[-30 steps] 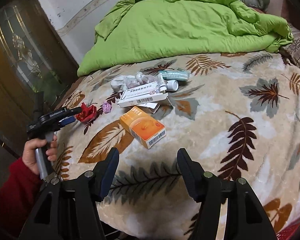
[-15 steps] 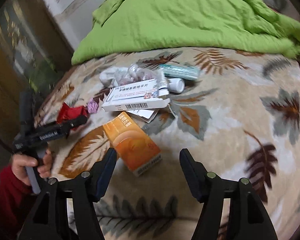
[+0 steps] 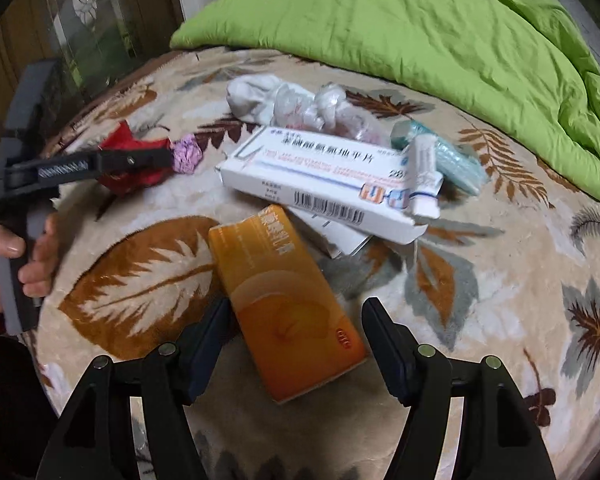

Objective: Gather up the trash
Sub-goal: 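Grasp the red wrapper with the left gripper while the right gripper approaches the orange box, then grasp the orange medicine box with the right gripper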

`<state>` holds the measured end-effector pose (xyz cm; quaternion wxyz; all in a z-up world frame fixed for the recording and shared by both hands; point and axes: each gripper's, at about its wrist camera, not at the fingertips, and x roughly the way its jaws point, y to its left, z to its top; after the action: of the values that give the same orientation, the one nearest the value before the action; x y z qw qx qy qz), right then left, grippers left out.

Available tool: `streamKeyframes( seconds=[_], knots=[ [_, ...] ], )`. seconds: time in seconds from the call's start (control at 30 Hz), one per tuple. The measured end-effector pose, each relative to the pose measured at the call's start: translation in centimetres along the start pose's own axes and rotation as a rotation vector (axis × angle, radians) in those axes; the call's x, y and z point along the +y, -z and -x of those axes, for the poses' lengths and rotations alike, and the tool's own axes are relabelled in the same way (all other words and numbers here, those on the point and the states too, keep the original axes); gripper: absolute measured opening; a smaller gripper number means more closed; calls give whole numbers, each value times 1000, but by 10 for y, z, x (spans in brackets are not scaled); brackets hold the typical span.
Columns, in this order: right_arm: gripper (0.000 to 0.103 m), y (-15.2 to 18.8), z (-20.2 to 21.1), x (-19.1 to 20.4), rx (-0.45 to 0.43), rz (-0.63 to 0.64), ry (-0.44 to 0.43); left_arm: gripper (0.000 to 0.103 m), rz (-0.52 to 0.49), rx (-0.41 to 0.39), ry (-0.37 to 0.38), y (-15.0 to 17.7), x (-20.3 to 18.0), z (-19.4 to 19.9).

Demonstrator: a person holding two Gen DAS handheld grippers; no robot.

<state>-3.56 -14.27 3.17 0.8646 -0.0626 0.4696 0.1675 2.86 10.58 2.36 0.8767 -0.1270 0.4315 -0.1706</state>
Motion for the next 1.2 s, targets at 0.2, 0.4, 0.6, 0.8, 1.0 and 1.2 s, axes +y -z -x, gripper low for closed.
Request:
streamKeyframes(
  seconds=[0.2,0.4,0.6,0.8,1.0,1.2],
  knots=[
    [58,9,10,10,-12,-55,17,42,0,-15,-28,5,-4,15],
    [57,20,45,26,-86,-105,35,42,-41,-65,-16,15,-27,47],
    [56,35,82,27,-170,-175,48,42,-112,-136,-33,31,-61,81],
    [56,59,111,22,-253,-284,72,42,-152,-162,-9,52,-86,98],
    [56,76,129,13,-323,-362,97,42,-181,-146,3,73,-104,101],
    [56,83,134,12,-344,-383,100,42,-274,-175,-31,86,-125,101]
  ],
)
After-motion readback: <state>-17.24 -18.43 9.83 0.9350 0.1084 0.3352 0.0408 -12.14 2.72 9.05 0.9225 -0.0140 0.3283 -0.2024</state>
